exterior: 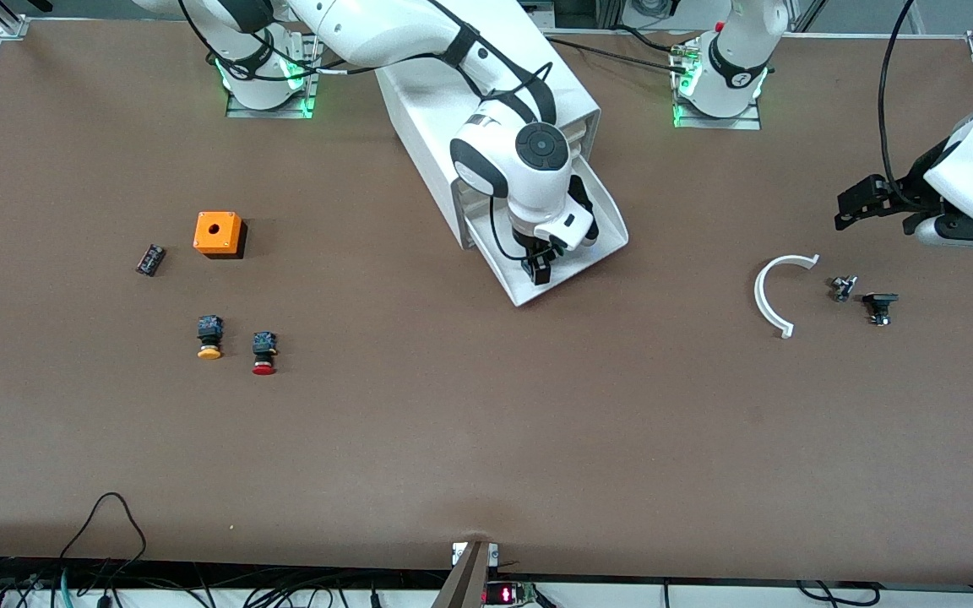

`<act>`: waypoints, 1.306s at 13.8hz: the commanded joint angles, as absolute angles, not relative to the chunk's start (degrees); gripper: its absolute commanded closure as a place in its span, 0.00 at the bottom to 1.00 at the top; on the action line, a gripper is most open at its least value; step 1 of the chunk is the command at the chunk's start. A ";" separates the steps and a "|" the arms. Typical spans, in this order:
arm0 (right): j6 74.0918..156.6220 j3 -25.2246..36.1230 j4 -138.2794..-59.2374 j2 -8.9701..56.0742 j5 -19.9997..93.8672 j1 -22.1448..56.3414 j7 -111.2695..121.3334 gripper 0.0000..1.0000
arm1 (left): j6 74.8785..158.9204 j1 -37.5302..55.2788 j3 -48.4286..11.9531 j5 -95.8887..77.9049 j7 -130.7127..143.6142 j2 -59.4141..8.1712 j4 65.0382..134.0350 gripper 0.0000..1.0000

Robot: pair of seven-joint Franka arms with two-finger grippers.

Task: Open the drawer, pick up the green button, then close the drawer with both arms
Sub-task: 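Lower the right gripper into the drawer and grasp the green button, then lift the green button out of the drawer with the right gripper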

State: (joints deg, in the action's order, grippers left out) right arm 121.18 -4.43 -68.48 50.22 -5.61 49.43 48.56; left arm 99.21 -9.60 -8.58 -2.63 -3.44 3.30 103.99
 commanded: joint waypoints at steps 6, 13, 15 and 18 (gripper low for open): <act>123.58 -4.75 -66.53 50.54 -6.15 48.87 48.78 0.84 | 97.73 -8.79 -8.09 -1.06 -2.55 1.50 101.69 0.00; 121.20 2.26 -69.68 37.90 -2.99 48.34 34.76 0.89 | 97.30 -7.30 -7.04 1.67 -3.16 -4.99 99.93 0.00; 121.73 7.19 -74.07 34.38 -2.81 47.20 26.41 0.89 | 96.15 -7.03 -7.11 0.79 -3.08 -5.88 99.93 0.00; 122.07 11.42 -87.75 28.67 -2.72 42.30 10.42 0.88 | 104.81 -3.00 -7.38 -2.44 7.15 -13.07 100.45 0.00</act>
State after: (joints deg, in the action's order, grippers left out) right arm 120.14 10.25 -75.42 34.20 -3.37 45.04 19.25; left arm 100.48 -6.05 -7.77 -0.75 -0.11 -7.58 102.17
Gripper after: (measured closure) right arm 0.595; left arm 0.000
